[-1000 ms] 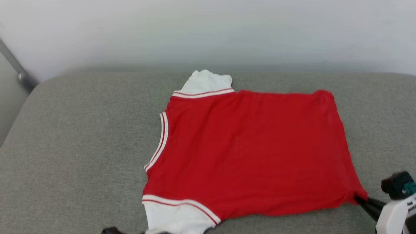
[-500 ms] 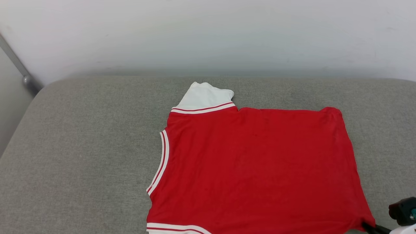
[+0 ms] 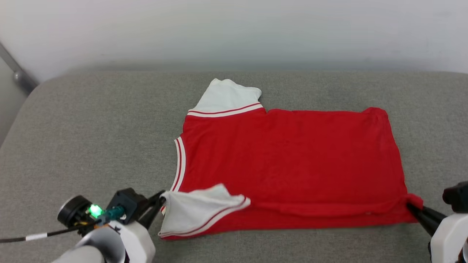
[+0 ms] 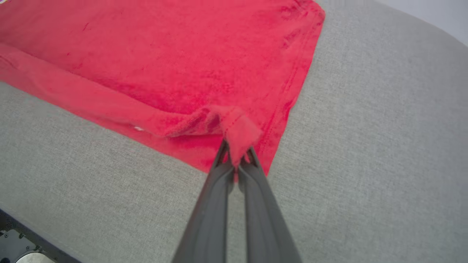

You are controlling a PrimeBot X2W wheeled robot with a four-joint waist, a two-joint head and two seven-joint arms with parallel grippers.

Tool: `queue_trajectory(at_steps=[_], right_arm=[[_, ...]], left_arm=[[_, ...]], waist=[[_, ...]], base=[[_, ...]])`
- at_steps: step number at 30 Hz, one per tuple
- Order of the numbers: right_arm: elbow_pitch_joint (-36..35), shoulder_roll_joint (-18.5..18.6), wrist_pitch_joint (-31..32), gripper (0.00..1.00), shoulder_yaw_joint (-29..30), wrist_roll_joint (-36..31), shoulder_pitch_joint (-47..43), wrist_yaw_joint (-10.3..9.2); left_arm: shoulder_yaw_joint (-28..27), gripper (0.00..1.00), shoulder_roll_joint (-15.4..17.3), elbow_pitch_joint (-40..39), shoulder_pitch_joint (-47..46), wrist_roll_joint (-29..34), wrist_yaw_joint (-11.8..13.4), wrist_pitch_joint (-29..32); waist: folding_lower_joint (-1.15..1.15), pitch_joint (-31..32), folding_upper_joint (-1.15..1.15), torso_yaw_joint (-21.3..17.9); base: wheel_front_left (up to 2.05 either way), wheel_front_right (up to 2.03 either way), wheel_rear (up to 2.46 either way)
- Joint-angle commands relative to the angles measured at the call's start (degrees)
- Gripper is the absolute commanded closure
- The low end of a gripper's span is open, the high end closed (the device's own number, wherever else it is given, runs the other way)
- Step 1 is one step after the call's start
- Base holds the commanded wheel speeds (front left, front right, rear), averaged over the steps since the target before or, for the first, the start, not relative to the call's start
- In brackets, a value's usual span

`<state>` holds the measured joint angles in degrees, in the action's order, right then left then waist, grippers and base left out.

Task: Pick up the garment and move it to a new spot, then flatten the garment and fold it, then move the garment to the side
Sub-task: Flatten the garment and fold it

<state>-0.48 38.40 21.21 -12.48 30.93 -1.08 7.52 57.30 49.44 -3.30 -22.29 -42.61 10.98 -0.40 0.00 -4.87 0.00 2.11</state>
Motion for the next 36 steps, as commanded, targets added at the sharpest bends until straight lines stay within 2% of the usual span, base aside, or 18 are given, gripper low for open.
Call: queue_trajectory(at_steps=[1, 6, 13, 21, 27, 28, 29, 30, 31, 32, 36], right_arm=[[-0.2, 0.2, 0.0, 1.0, 0.1, 0.1, 1.1, -0.06], [0.5, 0.1, 0.0, 1.0, -0.8, 0.3, 5.7, -0.06], [3.5, 0.1, 0.9, 1.0, -2.8, 0.8, 11.7, -0.06], [8.8, -0.4, 0.9, 1.0, -7.4, 1.5, 17.3, -0.06], [13.3, -0.6, -0.2, 1.0, -11.3, 2.3, 19.3, -0.06], [13.8, -0.6, -0.5, 0.94, -11.8, 2.6, 19.5, -0.06], [14.2, -0.5, -0.8, 0.79, -12.3, 2.8, 19.6, -0.06], [14.4, -0.4, -1.3, 0.39, -12.5, 3.1, 19.7, -0.06], [14.6, -0.3, -2.0, 0.0, -12.5, 3.4, 19.9, -0.06], [14.7, -0.1, -2.5, 0.0, -12.4, 3.6, 19.9, -0.06], [14.3, 0.7, -4.5, 0.0, -11.7, 4.0, 19.0, -0.06]], left_arm=[[-0.4, 1.0, -0.6, 0.6, -1.6, 0.4, -0.4, 0.0], [-1.0, 1.0, -2.8, 5.0, -8.4, 2.2, -3.9, 0.5], [-1.5, 1.0, -5.3, 12.0, -15.7, 3.7, -7.5, 0.6], [0.2, 1.0, -7.9, 20.8, -19.0, 4.4, -11.3, 1.0], [1.2, 1.0, -10.9, 27.1, -19.7, 4.1, -13.7, -0.8], [1.1, 1.0, -11.5, 28.1, -19.6, 3.7, -14.0, -1.3], [1.0, 1.0, -11.9, 29.0, -19.7, 3.5, -14.2, -2.0], [1.0, 0.86, -12.1, 29.8, -19.8, 3.4, -14.4, -2.5], [1.2, 0.31, -12.4, 30.6, -19.8, 3.3, -14.8, -2.7], [1.1, 0.0, -12.8, 30.9, -19.9, 3.2, -14.7, -3.1], [0.7, 0.0, -12.9, 31.2, -20.8, 2.1, -15.5, -2.7]], waist=[[0.0, -1.3, 0.0, -0.5], [0.0, -5.3, 0.0, -1.7], [0.0, -10.6, 0.0, -3.2], [0.0, -14.8, 0.0, -3.8], [0.0, -14.8, 0.0, -3.3], [0.0, -14.4, 0.0, -3.2], [0.0, -14.0, 0.0, -3.1], [0.0, -13.4, 0.0, -3.0], [0.0, -12.8, 0.0, -2.8], [0.0, -12.2, 0.0, -2.7], [0.0, -9.2, 0.0, -1.9]], base=[[0.0, 0.0, 0.0], [0.0, 0.0, 0.0], [0.0, 0.0, 0.0], [0.0, 0.0, 0.0], [0.0, 0.0, 0.0], [0.0, 0.0, 0.0], [0.0, 0.0, 0.0], [0.0, 0.0, 0.0], [0.0, 0.0, 0.0], [0.0, 0.0, 0.0], [0.0, 0.0, 0.0]])
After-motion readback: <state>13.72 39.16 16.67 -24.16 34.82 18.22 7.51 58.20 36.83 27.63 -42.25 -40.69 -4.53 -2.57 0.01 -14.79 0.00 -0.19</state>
